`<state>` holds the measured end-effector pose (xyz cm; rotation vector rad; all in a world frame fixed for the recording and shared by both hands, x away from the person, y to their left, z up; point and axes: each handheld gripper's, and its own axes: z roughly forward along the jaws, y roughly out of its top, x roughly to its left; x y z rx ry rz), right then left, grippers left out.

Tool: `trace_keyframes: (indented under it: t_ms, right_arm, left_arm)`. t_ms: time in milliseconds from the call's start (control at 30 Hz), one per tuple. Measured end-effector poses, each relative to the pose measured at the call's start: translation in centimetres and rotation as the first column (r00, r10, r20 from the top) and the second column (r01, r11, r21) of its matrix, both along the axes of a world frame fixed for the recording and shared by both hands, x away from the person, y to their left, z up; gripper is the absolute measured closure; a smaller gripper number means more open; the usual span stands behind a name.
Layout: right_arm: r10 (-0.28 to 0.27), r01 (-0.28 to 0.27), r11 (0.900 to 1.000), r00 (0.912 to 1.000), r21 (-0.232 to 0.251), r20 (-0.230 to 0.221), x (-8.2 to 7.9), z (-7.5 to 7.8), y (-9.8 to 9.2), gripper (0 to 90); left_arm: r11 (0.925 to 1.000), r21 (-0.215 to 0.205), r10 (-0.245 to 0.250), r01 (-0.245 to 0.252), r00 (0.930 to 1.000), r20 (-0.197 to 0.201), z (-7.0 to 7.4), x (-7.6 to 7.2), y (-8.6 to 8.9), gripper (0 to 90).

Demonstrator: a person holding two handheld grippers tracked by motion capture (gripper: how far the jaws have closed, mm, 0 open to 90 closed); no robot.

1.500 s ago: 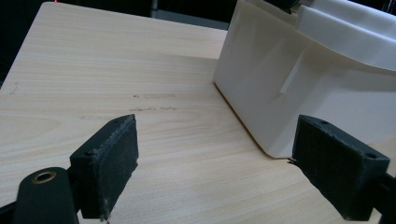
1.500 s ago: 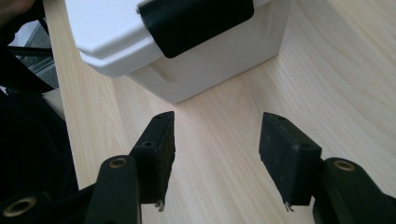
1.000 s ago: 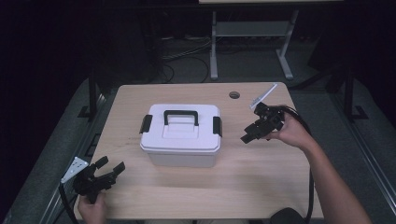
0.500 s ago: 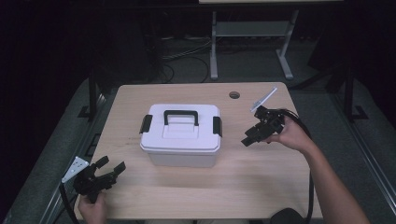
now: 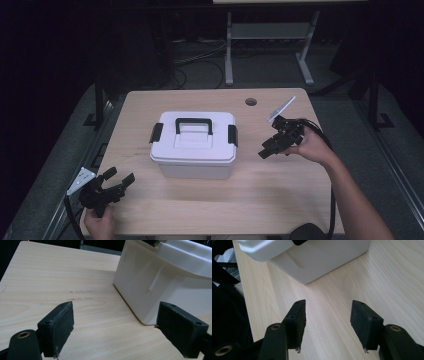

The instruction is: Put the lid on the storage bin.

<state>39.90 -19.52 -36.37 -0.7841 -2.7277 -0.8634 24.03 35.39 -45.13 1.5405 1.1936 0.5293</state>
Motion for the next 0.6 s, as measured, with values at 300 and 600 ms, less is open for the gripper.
trace_keyframes:
  t_ms: [300,600]
  right_arm:
    - [0.004,-0.004,1.0,1.0,-0.004,-0.006,-0.04,-0.07,0.23,45.7]
    - [0.005,-0.005,1.0,1.0,-0.008,-0.008,-0.15,-0.04,0.15,45.8]
  left_arm:
    - [1.0,0.0,-0.002,0.002,1.0,-0.002,0.0,0.06,-0.03,13.7]
    - [1.0,-0.003,-0.002,0.002,1.0,-0.001,0.01,0.06,-0.04,13.7]
